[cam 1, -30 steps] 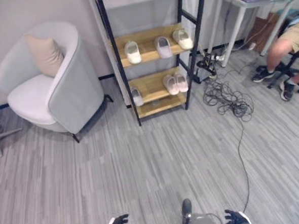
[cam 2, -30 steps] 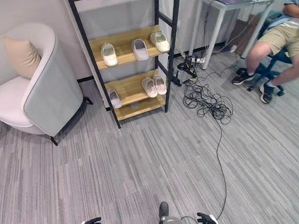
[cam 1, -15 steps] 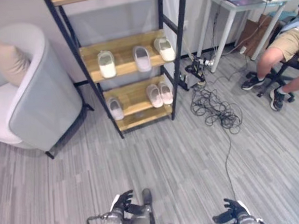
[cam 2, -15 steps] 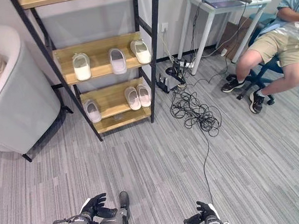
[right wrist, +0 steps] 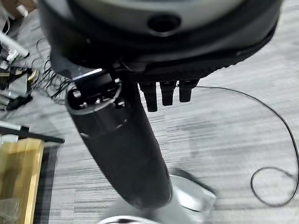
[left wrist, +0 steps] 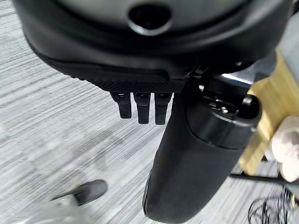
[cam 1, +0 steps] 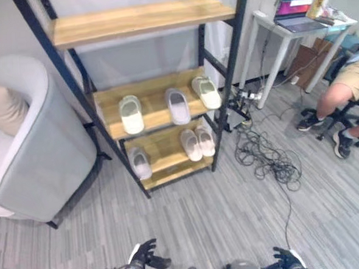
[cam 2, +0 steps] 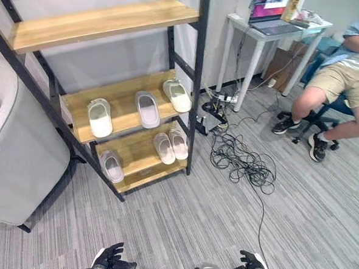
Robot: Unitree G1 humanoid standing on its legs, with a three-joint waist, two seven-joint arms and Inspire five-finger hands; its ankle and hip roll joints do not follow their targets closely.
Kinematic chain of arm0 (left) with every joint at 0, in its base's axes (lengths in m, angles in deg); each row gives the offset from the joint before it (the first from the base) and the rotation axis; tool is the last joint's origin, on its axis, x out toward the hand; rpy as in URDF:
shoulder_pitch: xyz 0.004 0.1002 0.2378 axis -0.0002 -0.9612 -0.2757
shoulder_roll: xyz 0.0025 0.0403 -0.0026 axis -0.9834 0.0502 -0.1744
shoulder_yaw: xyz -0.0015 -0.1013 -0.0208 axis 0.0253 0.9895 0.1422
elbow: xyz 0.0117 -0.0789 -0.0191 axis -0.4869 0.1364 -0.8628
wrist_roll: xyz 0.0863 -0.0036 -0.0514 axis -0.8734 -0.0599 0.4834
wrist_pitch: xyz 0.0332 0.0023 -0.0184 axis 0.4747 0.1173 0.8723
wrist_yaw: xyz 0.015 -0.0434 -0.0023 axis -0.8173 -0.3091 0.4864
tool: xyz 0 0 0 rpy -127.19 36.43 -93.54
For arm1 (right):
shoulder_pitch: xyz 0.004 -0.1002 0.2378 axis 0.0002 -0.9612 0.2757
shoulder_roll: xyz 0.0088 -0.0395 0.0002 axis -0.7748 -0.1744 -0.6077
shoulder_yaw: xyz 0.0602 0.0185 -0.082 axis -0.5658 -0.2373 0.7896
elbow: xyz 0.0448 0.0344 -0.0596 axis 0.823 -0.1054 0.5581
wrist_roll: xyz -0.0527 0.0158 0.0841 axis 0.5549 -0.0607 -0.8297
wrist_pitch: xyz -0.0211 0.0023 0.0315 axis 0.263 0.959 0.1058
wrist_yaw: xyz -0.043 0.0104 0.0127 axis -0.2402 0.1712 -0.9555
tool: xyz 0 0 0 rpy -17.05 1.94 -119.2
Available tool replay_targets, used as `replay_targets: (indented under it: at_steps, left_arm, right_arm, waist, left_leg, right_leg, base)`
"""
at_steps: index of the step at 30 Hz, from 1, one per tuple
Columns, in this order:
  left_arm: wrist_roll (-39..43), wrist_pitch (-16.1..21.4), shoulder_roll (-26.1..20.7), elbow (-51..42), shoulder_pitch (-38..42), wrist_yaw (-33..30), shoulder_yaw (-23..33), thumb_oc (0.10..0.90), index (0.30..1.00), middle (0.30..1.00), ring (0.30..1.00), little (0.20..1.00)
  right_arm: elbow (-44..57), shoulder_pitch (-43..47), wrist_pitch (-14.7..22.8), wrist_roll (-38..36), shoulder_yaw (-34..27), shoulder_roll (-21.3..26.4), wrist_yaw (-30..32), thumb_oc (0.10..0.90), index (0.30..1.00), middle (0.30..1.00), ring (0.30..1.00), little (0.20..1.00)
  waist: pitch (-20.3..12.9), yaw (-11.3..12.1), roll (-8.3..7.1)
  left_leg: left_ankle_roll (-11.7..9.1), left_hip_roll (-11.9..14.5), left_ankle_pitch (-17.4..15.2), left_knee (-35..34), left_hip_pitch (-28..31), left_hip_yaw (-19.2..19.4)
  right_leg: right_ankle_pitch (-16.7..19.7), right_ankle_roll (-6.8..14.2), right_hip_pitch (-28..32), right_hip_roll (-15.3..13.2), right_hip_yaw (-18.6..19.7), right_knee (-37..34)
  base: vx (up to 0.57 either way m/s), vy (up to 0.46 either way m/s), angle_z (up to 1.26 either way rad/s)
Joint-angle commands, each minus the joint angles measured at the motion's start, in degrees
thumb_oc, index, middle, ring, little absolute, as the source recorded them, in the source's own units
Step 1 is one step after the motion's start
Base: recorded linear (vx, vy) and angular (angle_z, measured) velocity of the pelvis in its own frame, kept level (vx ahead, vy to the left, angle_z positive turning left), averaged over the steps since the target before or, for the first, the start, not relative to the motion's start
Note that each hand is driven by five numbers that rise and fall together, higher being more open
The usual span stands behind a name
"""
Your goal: Arrange the slippers neatly on the shoe rack.
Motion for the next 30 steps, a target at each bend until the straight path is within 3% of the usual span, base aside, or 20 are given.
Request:
replay_targets:
  at_steps: [1,4,6,7,8,9,10,13,15,16,17,19,20,21,22,30]
  left_arm:
    - [0.5,2.3,-0.3,-2.3,-0.2,-0.3,0.1,0.8,0.9,0.9,0.9,0.9]
    - [1.0,2.3,-0.2,-2.2,-0.2,0.0,0.3,0.8,0.9,0.9,0.9,0.9]
    - [1.1,2.5,0.3,-1.9,-0.9,0.1,0.0,0.8,0.9,0.9,0.9,0.9]
    - [1.2,2.4,0.6,-2.1,-1.3,0.9,-0.3,0.8,0.9,0.9,0.9,0.9]
    - [1.1,2.4,0.7,-2.2,-1.2,1.1,-0.6,0.8,0.9,0.9,0.9,0.9]
    - [1.1,2.4,0.7,-2.2,-1.2,1.1,-0.6,0.8,0.9,0.9,0.9,0.9]
    - [1.0,2.3,0.7,-2.7,-1.0,1.4,-1.1,0.8,0.9,0.9,0.9,0.9]
    - [1.1,1.9,0.4,-4.3,0.2,1.8,-2.1,0.8,0.9,0.9,0.9,0.9]
    - [1.3,1.8,0.4,-4.3,0.5,1.9,-2.2,0.8,0.9,0.9,0.9,0.9]
    - [1.2,1.8,0.5,-4.5,0.9,1.9,-2.5,0.8,0.9,0.9,0.9,0.9]
    - [1.2,1.8,0.5,-4.6,0.8,2.0,-2.5,0.8,0.9,0.9,0.9,0.9]
    - [0.6,1.8,0.3,-4.6,1.6,2.0,-3.2,0.8,0.9,0.9,0.9,0.9]
    - [0.6,1.8,0.3,-4.6,1.6,2.0,-3.2,0.8,0.9,0.9,0.9,0.9]
    - [1.0,2.0,0.1,-4.6,1.3,1.9,-3.0,0.8,0.9,0.9,0.9,0.9]
    - [1.2,2.1,0.3,-4.2,1.4,1.9,-2.9,0.8,0.9,0.9,0.9,0.9]
    - [4.4,2.7,-0.2,-5.2,-0.7,2.7,-1.0,0.8,0.9,0.9,0.9,0.9]
  right_arm:
    - [1.8,2.3,0.7,1.1,0.9,1.4,0.4,0.8,0.9,0.9,0.9,0.9]
    - [2.0,1.8,0.6,1.1,0.6,1.9,0.5,0.8,0.9,0.9,0.9,0.9]
    - [2.2,1.2,0.7,1.0,0.7,1.8,0.3,0.8,0.9,0.9,0.9,0.9]
    - [2.4,0.7,1.1,0.9,0.6,1.8,0.1,0.8,0.9,0.9,0.9,0.9]
    - [2.6,0.6,1.3,0.6,0.4,1.8,0.2,0.8,0.9,0.9,0.9,0.9]
    - [2.6,0.6,1.3,0.6,0.4,1.8,0.2,0.8,0.9,0.9,0.9,0.9]
    - [3.1,0.5,1.6,-0.2,0.0,1.7,0.3,0.8,0.9,0.9,0.9,0.9]
    - [3.3,0.9,1.6,-1.6,-0.1,2.0,0.6,0.8,0.9,0.9,0.9,0.9]
    - [2.9,0.9,1.6,-1.8,-0.1,2.0,0.6,0.8,0.9,0.9,0.9,0.9]
    - [2.8,0.5,1.5,-2.2,-0.6,2.1,0.8,0.8,0.9,0.9,0.9,0.9]
    - [2.8,0.5,1.5,-2.2,-0.6,2.1,0.8,0.8,0.9,0.9,0.9,0.9]
    - [3.1,0.3,1.8,-2.5,-1.5,2.5,1.1,0.8,0.9,0.9,0.9,0.9]
    - [3.1,0.3,1.8,-2.5,-1.5,2.5,1.1,0.8,0.9,0.9,0.9,0.9]
    - [3.5,0.8,1.8,-1.9,-1.2,2.5,0.8,0.8,0.9,0.9,0.9,0.9]
    - [3.6,0.9,1.8,-1.4,-1.2,2.6,0.8,0.8,0.9,0.9,0.9,0.9]
    - [6.7,2.0,1.6,0.7,-0.6,2.6,0.0,0.8,0.9,0.9,0.9,0.9]
  waist:
    - [1.7,-2.2,-1.51]
    - [1.9,-2.9,-1.31]
    - [1.1,-3.0,-1.48]
    - [-0.4,-3.1,-1.09]
    - [-0.5,-3.3,-1.23]
    - [-0.5,-3.3,-1.21]
    - [-0.4,-3.7,-1.93]
    - [0.9,-3.4,-3.15]
    - [0.9,-3.4,-3.38]
    - [1.1,-3.5,-4.24]
    - [1.1,-3.5,-4.24]
    - [1.3,-3.6,-3.64]
    - [1.3,-3.6,-3.65]
    - [1.4,-2.7,-2.98]
    - [1.4,-2.6,-2.74]
    - [1.0,-1.4,-2.49]
  left_leg:
    - [-4.5,-0.4,-10.6,4.9,2.2,-3.0]
    - [-5.1,-0.3,-12.4,6.0,3.7,-4.7]
    - [-5.7,-0.3,-13.5,7.0,4.8,-5.6]
    - [-7.3,0.8,-12.1,8.8,4.8,-5.7]
    - [-8.7,1.6,-11.0,10.7,3.7,-4.7]
    - [-8.7,1.6,-11.1,10.9,3.7,-4.8]
    - [-10.0,3.4,-9.5,15.9,0.8,-1.9]
    - [-9.7,5.7,-8.4,26.5,-4.7,0.9]
    - [-9.8,7.0,-8.4,25.9,-5.7,1.9]
    - [-9.7,10.1,-9.0,22.4,-7.9,5.2]
    - [-9.7,10.1,-9.0,22.4,-7.9,5.2]
    - [-11.7,14.0,-5.0,13.5,-9.4,8.1]
    - [-11.7,14.0,-4.9,13.4,-9.3,8.2]
    - [-12.6,12.0,-4.9,11.9,-8.5,3.9]
    - [-12.7,11.6,-5.1,12.0,-8.8,3.5]
    - [-9.9,8.1,-8.6,10.9,-6.2,5.3]
  right_leg:
    - [9.1,3.1,3.8,4.1,4.6,-12.7]
    - [9.6,3.4,4.0,3.7,4.1,-13.4]
    - [10.1,2.1,5.7,4.0,4.3,-14.2]
    - [9.7,1.1,8.0,4.6,3.8,-15.9]
    - [9.6,0.8,9.2,4.4,3.4,-16.6]
    - [9.7,0.8,9.2,4.4,3.4,-16.7]
    - [9.4,0.3,10.6,3.5,3.0,-17.3]
    - [7.8,-1.9,13.7,3.2,3.4,-18.4]
    - [7.2,-1.8,14.4,2.7,2.8,-18.7]
    - [6.5,-1.4,15.5,1.0,1.5,-19.1]
    - [6.4,-1.3,15.5,1.0,1.5,-19.1]
    - [5.3,-0.3,16.6,-0.1,0.0,-19.1]
    - [5.3,-0.3,16.7,-0.1,0.0,-19.1]
    - [4.5,-0.3,16.5,0.1,0.9,-17.2]
    - [4.2,0.3,16.4,-0.4,0.5,-16.5]
    - [5.7,2.8,14.5,-4.0,2.6,-14.0]
  base:
    - [0.48,-0.069,0.73]
    - [0.3,-0.074,1.2]
    - [0.27,-0.098,0.97]
    - [0.32,-0.124,0.67]
    - [0.23,-0.094,0.51]
    - [0.09,-0.049,0.5]
    - [0.06,-0.044,0.47]
    - [0.08,-0.061,0.38]
    - [0.07,0.024,0.05]
    - [0.08,0.064,0.17]
    - [0.11,0.147,0.5]
    - [0.08,0.159,0.57]
    - [0.09,0.197,0.29]
    - [0.06,0.201,0.23]
    - [0.06,0.203,-0.11]
    - [0.01,0.176,-0.3]
